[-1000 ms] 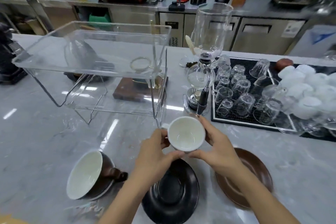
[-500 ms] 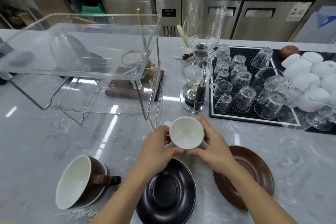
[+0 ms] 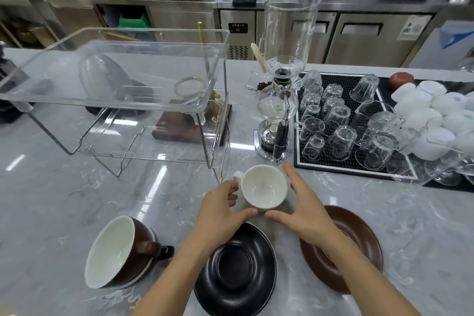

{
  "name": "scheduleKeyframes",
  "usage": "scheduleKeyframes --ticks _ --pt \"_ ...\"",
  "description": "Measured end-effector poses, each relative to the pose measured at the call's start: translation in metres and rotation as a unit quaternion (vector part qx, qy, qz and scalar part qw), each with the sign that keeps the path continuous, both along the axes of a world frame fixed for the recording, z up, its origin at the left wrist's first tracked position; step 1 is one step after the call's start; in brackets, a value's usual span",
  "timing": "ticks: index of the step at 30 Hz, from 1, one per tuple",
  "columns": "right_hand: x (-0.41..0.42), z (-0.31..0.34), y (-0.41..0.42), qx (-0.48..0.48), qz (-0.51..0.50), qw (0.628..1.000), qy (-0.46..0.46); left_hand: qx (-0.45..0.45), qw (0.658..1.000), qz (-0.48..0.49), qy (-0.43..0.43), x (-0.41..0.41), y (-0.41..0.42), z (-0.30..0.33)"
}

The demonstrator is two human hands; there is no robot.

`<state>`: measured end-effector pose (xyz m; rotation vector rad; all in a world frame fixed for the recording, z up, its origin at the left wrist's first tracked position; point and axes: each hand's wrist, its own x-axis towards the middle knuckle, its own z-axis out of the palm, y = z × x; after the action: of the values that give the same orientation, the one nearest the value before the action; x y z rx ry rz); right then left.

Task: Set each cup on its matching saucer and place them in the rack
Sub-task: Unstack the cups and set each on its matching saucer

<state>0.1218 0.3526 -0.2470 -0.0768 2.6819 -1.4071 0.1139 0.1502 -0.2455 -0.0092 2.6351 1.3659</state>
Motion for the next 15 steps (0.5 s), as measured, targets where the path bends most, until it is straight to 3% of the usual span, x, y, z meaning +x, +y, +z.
scheduleKeyframes --ticks 7,15 --pt "0.026 0.024 -0.017 0.048 0.017 0.994 0.097 -0.005 0.997 0.027 0.073 0.044 -0.02 0.025" --pt "0.047 0.053 -0.058 -0.004 0.079 0.99 0.116 -0.036 0.979 0.059 0.189 0.091 -0.056 0.055"
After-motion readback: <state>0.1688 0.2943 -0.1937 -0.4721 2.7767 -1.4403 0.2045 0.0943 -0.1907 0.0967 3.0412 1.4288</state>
